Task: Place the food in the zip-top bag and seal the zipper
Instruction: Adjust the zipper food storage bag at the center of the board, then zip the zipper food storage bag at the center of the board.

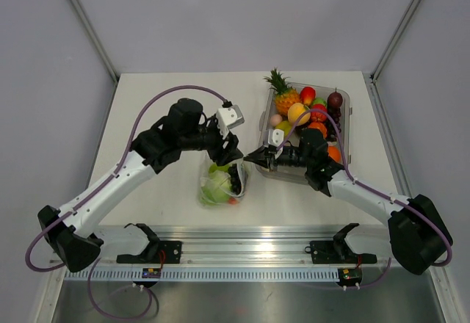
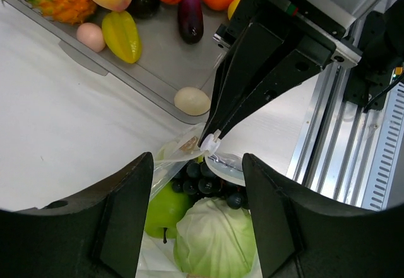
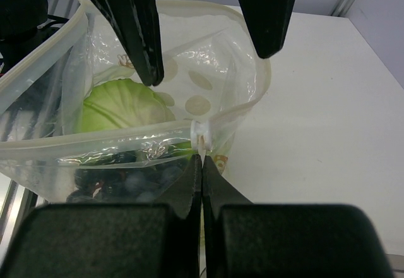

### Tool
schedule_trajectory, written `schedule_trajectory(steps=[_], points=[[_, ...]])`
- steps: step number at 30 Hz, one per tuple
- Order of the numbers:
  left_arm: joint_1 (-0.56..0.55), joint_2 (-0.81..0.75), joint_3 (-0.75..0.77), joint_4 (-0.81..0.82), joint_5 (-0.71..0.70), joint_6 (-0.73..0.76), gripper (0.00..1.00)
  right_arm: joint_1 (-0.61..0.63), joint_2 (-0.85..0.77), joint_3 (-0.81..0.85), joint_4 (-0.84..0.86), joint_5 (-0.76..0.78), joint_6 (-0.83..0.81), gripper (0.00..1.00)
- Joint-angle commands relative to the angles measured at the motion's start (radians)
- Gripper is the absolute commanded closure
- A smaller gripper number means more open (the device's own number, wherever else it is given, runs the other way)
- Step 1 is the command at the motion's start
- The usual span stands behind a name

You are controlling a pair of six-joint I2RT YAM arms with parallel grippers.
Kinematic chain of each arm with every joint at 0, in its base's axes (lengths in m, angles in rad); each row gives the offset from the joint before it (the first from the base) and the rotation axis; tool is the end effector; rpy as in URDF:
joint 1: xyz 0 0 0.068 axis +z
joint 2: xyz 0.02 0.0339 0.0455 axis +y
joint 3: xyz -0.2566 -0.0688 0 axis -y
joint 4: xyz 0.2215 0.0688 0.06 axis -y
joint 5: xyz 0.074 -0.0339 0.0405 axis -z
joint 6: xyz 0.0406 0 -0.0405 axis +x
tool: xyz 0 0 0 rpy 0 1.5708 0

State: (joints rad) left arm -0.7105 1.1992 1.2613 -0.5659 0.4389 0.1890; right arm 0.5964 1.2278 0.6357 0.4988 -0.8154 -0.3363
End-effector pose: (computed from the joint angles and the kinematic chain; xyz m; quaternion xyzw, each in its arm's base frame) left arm 0.1716 -0.1704 0.3728 0.4650 0.7087 -0.3091 0.4312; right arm 0.1922 0.1662 0.2718 -0.5436 0.4862 0.3708 0.5749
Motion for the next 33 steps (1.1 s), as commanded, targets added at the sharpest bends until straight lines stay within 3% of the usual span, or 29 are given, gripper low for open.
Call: schedule_trajectory(steps=[1,19,23,26,27,30,33], points=[[-0.017,0.017,0.006,0.067,0.026,0.061,0.38,-0.003,0.001,0.048,0.015,-0.024,-0.010,1.00],[-0.043,0.096,-0.063,0.112,0.001,0.067,0.51,-0.003,-0.007,0.038,0.027,-0.015,0.006,1.00],[-0.043,0.092,-0.082,0.109,0.006,0.072,0.60,-0.004,-0.001,0.033,0.052,-0.010,0.020,1.00],[-0.043,0.088,-0.091,0.129,0.015,0.067,0.76,-0.003,0.012,0.038,0.052,-0.016,0.026,1.00],[-0.043,0.086,-0.091,0.133,0.021,0.063,0.85,-0.003,0.013,0.039,0.053,-0.019,0.028,1.00],[-0.043,0.092,-0.083,0.132,0.032,0.063,0.98,-0.003,0.013,0.042,0.052,-0.021,0.031,1.00],[-0.043,0.094,-0.080,0.120,0.040,0.066,1.00,-0.003,0.006,0.047,0.035,-0.024,0.022,1.00]])
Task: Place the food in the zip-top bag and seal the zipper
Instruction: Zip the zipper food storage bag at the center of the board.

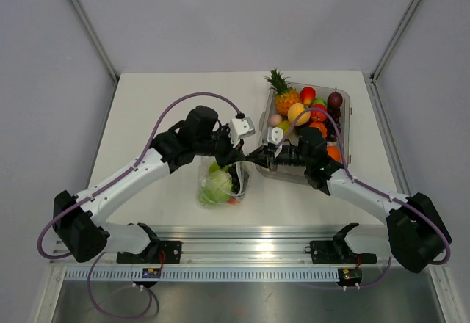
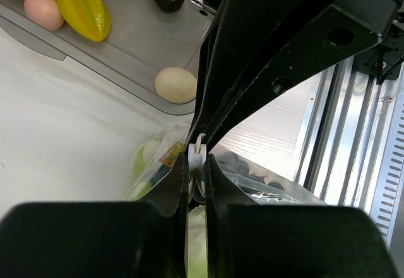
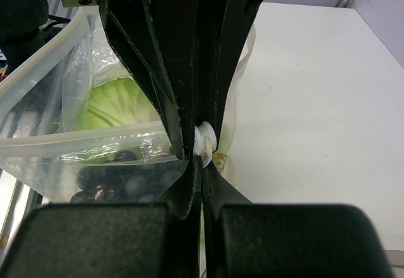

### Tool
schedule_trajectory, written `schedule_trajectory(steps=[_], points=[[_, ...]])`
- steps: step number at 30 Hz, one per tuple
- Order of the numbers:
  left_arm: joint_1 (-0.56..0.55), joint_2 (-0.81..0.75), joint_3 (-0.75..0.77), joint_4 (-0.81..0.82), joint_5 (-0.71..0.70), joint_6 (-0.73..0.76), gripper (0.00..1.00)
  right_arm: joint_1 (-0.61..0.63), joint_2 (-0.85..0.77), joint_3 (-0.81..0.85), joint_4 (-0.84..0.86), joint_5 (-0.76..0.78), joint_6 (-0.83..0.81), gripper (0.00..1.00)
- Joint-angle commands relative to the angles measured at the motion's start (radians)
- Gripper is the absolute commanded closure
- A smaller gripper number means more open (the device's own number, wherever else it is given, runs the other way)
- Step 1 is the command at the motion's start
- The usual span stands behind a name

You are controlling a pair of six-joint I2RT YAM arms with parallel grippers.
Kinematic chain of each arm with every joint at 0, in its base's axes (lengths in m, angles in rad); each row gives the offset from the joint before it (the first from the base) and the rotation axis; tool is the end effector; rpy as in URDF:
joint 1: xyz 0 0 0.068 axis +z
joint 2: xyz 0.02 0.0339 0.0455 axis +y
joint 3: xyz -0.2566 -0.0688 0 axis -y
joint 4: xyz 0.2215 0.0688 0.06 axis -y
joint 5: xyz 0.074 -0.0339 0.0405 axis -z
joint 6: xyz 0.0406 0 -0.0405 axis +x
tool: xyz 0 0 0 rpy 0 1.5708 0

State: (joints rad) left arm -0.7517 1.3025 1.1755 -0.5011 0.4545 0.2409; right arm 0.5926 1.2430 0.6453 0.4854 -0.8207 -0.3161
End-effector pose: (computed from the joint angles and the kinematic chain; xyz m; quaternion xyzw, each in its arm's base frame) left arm 0.1841 -0.1965 0.3275 0.5033 0.7146 -0.3060 0.3773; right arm 0.1952 0.1672 0.2700 -0.5389 0.4977 0.3788 0.5642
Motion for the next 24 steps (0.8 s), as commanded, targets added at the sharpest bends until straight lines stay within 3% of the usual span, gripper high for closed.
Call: schedule_trajectory(steps=[1,5,7,15,18,19,20,24], points=[[-0.001,-0.011,0.003,0.055,0.027,0.015,1.00,0.001,-0.013,0.042,0.018,-0.018,-0.006,1.00],[-0.001,-0.032,-0.010,0.056,0.041,0.026,1.00,0.001,-0.033,0.094,-0.117,-0.043,-0.052,1.00],[-0.001,-0.045,-0.020,0.059,0.044,0.032,1.00,0.001,-0.040,0.112,-0.203,-0.057,-0.087,0.90],[0.000,-0.051,-0.022,0.044,0.056,0.049,1.00,0.001,-0.060,0.143,-0.264,-0.077,-0.095,0.77],[0.000,-0.048,-0.020,0.039,0.062,0.051,1.00,0.000,-0.063,0.155,-0.294,-0.081,-0.106,0.87],[0.000,-0.049,-0.020,0.039,0.064,0.051,1.00,0.001,-0.059,0.160,-0.297,-0.083,-0.107,0.97],[0.000,-0.048,-0.020,0.044,0.062,0.051,1.00,0.001,-0.054,0.166,-0.300,-0.090,-0.106,1.00],[0.000,-0.042,-0.020,0.041,0.059,0.051,1.00,0.001,-0.050,0.169,-0.280,-0.101,-0.080,1.00]])
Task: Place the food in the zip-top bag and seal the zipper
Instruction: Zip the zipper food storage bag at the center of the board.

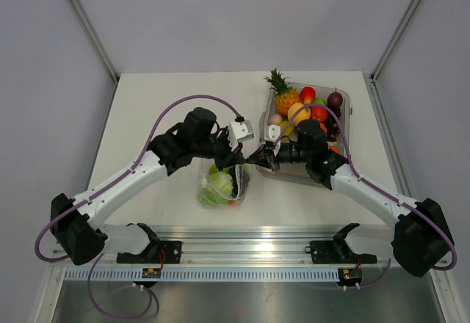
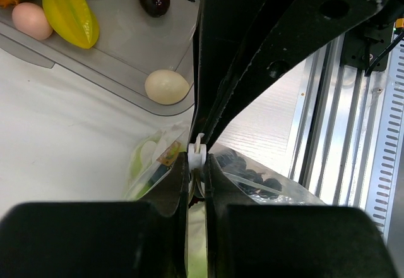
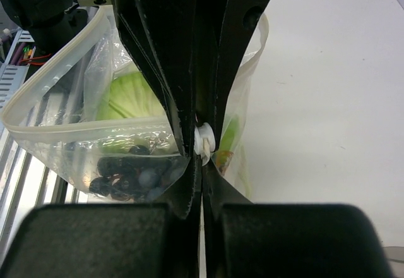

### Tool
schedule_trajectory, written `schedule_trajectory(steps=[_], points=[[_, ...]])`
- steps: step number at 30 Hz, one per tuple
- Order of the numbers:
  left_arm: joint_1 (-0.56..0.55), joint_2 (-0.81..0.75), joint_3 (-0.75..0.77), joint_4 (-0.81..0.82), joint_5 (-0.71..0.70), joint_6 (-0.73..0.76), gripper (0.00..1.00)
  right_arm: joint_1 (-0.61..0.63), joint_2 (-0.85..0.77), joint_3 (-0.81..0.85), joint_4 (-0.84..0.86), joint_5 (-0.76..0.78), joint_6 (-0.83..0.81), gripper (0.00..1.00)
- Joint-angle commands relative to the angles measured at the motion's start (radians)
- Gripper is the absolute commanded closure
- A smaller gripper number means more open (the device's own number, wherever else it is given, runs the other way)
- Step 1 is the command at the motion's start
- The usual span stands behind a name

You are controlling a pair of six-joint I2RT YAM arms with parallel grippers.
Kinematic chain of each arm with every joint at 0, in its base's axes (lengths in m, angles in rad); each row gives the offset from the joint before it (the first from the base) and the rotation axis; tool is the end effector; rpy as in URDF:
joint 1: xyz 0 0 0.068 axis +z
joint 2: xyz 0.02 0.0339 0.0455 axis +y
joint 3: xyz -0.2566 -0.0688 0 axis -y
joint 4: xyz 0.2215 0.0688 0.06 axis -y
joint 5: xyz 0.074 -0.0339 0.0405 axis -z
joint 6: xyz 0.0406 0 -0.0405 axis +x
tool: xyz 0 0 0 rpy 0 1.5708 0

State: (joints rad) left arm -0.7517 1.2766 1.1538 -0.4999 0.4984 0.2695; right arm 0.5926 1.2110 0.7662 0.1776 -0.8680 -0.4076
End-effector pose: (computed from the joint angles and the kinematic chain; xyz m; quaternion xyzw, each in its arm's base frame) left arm 0.1780 -0.1930 0.3275 0.5196 0.6972 -0.3187 0.3772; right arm 0.1918 0.1665 0.2861 -0.5697 0.5106 0.3837 0.5171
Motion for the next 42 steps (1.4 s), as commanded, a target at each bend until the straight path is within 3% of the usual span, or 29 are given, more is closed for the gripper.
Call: schedule_trajectory(steps=[1,4,5,7,13,23,27,28,29,35,42], points=[[0.000,-0.017,0.001,0.040,0.005,0.017,1.00,0.001,-0.022,0.044,0.043,-0.048,0.022,1.00],[0.000,-0.013,0.004,0.058,-0.046,-0.007,0.72,0.001,-0.022,0.035,0.068,-0.034,0.039,1.00],[0.000,-0.013,0.009,0.055,-0.047,-0.007,0.59,0.001,-0.022,0.038,0.069,-0.032,0.044,1.00],[0.000,-0.010,0.026,0.046,-0.029,-0.004,0.58,0.001,-0.016,0.039,0.071,-0.031,0.049,1.00],[0.000,-0.003,0.043,0.023,0.006,0.004,0.67,0.001,-0.010,0.039,0.080,-0.028,0.053,1.00],[0.000,-0.029,0.041,0.011,0.071,0.000,0.63,0.001,0.005,0.038,0.077,-0.023,0.049,1.00],[0.000,-0.016,0.050,0.000,0.078,0.000,0.80,0.000,0.012,0.039,0.082,-0.022,0.052,1.00],[0.000,-0.011,0.053,-0.003,0.081,0.000,0.97,0.001,0.012,0.039,0.083,-0.022,0.050,1.00],[0.000,-0.003,0.057,-0.006,0.069,-0.003,1.00,0.001,0.012,0.036,0.092,-0.019,0.055,1.00],[0.028,-0.005,0.040,-0.020,0.022,0.005,1.00,-0.036,-0.059,-0.065,0.336,0.122,0.193,1.00],[0.058,-0.049,0.001,-0.011,-0.009,0.007,1.00,-0.062,-0.042,-0.082,0.414,0.251,0.262,1.00]])
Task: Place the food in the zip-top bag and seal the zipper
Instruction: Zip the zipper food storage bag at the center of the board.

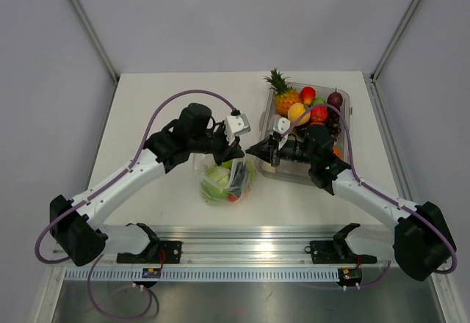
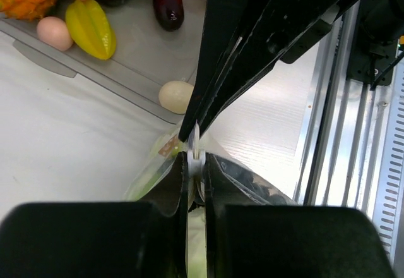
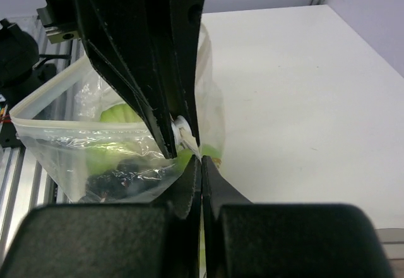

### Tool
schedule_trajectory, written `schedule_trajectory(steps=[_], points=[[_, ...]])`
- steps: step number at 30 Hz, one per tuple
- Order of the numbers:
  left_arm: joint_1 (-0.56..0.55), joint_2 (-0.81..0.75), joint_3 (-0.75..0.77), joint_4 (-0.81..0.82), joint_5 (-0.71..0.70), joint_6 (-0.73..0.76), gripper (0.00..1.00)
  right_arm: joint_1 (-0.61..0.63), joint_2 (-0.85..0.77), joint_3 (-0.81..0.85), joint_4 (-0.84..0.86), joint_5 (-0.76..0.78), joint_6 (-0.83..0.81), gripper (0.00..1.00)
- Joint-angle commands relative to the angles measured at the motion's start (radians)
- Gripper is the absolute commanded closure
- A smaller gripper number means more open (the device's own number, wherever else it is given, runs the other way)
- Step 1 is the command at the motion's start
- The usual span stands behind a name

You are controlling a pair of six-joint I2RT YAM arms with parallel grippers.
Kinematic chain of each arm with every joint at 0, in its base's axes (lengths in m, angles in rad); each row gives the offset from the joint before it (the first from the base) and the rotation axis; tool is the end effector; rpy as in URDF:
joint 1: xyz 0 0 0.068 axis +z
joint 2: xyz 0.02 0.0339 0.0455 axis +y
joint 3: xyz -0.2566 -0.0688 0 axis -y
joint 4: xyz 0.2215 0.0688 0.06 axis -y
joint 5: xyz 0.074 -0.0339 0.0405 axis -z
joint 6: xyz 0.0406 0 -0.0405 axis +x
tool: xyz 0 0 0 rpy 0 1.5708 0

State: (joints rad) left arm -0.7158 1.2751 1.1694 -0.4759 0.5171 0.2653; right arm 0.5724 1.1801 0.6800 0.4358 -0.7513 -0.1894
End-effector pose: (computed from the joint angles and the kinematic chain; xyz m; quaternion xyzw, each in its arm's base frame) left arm 0.1854 -0.1878 0.3352 0.5079 0.6934 -0.3218 0.3970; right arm 0.1942 0.1581 0.2905 -0.4852 0.5367 0.3838 0.5737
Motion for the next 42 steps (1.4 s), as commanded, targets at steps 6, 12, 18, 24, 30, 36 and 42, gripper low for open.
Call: schedule_trajectory(steps=[6,12,18,24,30,36,42], points=[[0.049,-0.080,-0.049,-0.036,-0.077,0.014,1.00,-0.052,0.016,-0.019,0.259,0.179,0.106,1.00],[0.101,-0.117,-0.077,-0.058,-0.104,0.000,1.00,-0.071,0.045,-0.033,0.322,0.233,0.153,1.00],[0.182,-0.155,-0.057,-0.159,-0.150,-0.037,1.00,-0.089,0.088,-0.043,0.340,0.326,0.183,1.00],[0.233,-0.206,-0.059,-0.185,-0.196,-0.046,1.00,-0.121,0.121,-0.073,0.445,0.368,0.249,1.00],[0.283,-0.203,-0.036,-0.251,-0.250,-0.032,1.00,-0.147,0.124,-0.059,0.494,0.402,0.269,1.00],[0.303,-0.204,-0.027,-0.265,-0.314,-0.037,1.00,-0.160,0.150,-0.040,0.546,0.434,0.295,1.00],[0.357,-0.227,-0.014,-0.242,-0.379,-0.015,1.00,-0.163,0.162,-0.037,0.561,0.462,0.323,1.00]])
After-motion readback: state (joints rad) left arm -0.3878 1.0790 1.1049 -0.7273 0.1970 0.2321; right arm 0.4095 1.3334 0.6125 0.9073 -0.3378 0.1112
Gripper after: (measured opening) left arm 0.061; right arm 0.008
